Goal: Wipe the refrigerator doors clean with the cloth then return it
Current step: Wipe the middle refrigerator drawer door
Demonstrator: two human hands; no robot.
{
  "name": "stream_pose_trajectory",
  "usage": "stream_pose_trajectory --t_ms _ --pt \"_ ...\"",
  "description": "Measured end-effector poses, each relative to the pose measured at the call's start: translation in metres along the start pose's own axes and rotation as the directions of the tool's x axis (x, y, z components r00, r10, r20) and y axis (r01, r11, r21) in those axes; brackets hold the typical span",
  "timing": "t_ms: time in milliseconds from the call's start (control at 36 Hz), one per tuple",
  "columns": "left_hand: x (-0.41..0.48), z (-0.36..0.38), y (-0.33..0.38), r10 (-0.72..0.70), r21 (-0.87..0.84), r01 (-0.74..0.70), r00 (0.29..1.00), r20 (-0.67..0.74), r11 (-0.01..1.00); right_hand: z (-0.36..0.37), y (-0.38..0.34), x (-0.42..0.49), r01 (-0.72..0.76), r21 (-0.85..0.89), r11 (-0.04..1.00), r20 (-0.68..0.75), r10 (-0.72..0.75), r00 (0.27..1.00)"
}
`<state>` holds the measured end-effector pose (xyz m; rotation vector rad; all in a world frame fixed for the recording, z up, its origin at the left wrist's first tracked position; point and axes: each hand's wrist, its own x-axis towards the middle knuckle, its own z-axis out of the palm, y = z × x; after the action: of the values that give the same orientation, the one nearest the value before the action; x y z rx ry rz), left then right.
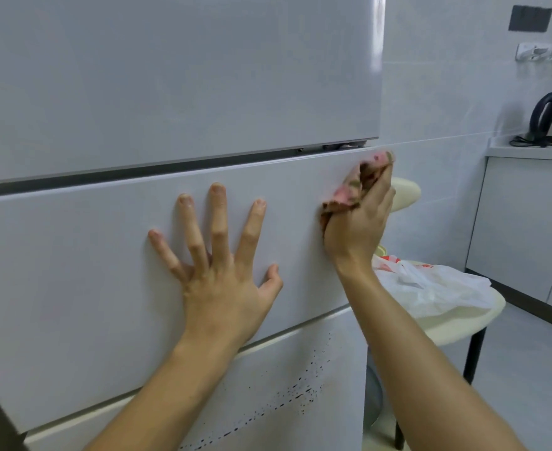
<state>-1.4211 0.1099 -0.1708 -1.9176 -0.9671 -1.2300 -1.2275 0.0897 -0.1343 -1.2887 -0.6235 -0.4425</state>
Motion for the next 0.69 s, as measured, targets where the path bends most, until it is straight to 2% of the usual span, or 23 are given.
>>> stream_pose_trajectory --t_ms 83,194,306,361,444,556,694 --pt "-0.001 0.000 0.000 0.004 -0.004 -0.004 1.000 0.004 1.000 -0.015 0.034 -0.040 -0.071 -0.040 0.997 0.041 0.073 0.997" --pt "0.000 0.001 0.002 -0.003 0.003 0.003 1.000 0.009 1.000 -0.032 0.076 -0.091 -0.126 -0.161 0.979 0.173 0.153 0.973" --pt "0.001 -0.001 0.002 -0.004 0.006 0.004 1.000 0.015 1.000 -0.031 0.079 -0.103 -0.179 -0.159 0.971 0.163 0.205 0.965" --pt "0.001 -0.002 0.001 -0.005 0.012 0.005 1.000 0.018 1.000 -0.028 0.068 -0.099 -0.100 -0.138 0.985 0.153 0.121 0.981" --pt "0.001 -0.005 0.000 0.001 0.012 -0.001 1.000 0.028 1.000 -0.017 0.045 -0.076 0.100 -0.130 0.986 0.123 -0.084 0.989" --pt "0.000 -0.010 -0.003 0.016 -0.018 -0.015 0.999 0.045 1.000 0.004 -0.002 -0.025 0.314 -0.142 0.939 0.098 -0.302 0.948" --pt "-0.007 -0.016 -0.020 0.050 -0.035 -0.050 0.999 0.001 0.998 0.007 0.000 -0.014 0.419 -0.108 0.902 0.095 -0.410 0.907"
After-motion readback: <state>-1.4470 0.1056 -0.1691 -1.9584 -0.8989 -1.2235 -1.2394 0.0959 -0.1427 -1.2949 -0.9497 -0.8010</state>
